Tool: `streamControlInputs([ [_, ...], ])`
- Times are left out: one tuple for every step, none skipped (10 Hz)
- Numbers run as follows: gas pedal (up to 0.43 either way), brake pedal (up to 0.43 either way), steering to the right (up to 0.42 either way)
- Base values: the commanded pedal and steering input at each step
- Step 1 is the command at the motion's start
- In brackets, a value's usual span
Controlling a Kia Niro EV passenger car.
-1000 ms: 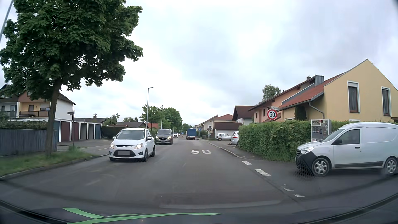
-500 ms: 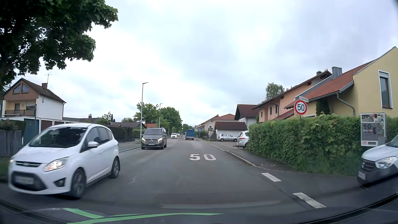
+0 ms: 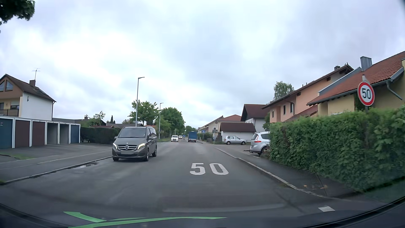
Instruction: Follow the waypoints while adhering to traffic rules and regulations
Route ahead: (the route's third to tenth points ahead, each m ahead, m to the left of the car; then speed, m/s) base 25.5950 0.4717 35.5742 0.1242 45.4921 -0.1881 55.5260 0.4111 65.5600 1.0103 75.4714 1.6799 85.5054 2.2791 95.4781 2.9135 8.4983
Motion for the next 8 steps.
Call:
streamControlInputs([
  [0.130,0.000,0.000],
  [0.130,0.000,0.000],
  [0.118,0.000,0.000],
  [0.110,0.000,0.000],
  [0.110,0.000,0.000],
  [0.110,0.000,0.000],
  [0.110,0.000,-0.001],
  [0.110,0.000,0.000],
])
